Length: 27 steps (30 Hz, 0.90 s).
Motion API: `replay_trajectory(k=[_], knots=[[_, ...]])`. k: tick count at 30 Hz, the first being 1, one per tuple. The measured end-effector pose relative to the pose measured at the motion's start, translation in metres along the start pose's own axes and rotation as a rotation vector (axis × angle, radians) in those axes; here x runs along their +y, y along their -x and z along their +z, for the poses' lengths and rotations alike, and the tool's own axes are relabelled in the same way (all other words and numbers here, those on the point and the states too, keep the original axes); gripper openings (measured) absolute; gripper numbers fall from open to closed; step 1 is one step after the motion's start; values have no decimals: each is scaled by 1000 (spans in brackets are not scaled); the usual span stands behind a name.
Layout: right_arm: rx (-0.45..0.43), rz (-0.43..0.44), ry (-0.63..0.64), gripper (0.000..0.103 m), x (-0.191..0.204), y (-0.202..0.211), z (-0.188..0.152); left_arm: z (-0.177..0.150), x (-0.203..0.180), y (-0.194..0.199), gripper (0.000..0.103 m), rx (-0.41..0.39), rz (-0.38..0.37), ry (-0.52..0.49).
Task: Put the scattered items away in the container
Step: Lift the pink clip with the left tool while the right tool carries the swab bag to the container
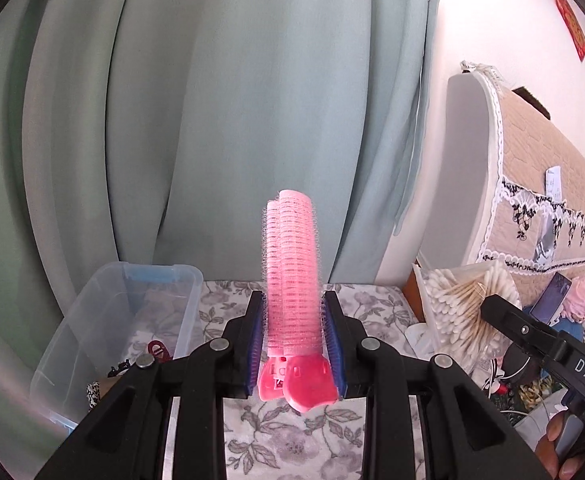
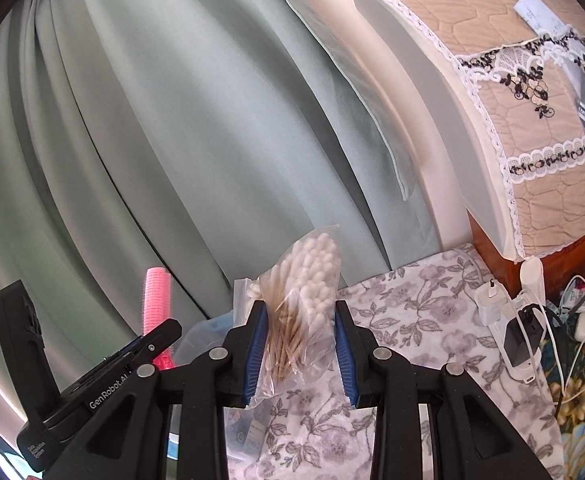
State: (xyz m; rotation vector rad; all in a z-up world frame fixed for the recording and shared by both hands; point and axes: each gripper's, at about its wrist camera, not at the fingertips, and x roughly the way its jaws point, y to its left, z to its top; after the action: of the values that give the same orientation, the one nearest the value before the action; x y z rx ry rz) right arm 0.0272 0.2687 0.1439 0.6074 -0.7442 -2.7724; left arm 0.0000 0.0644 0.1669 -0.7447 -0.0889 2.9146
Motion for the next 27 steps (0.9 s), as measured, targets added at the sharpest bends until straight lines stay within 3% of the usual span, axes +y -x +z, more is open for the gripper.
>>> replay_trajectory(k=[10, 27], knots=[[-8, 10, 79, 35, 40, -7, 1, -4, 46, 7, 29, -31, 17, 67], [148, 18, 230, 35, 101, -66, -39, -36, 134, -7, 29, 18, 49, 219]])
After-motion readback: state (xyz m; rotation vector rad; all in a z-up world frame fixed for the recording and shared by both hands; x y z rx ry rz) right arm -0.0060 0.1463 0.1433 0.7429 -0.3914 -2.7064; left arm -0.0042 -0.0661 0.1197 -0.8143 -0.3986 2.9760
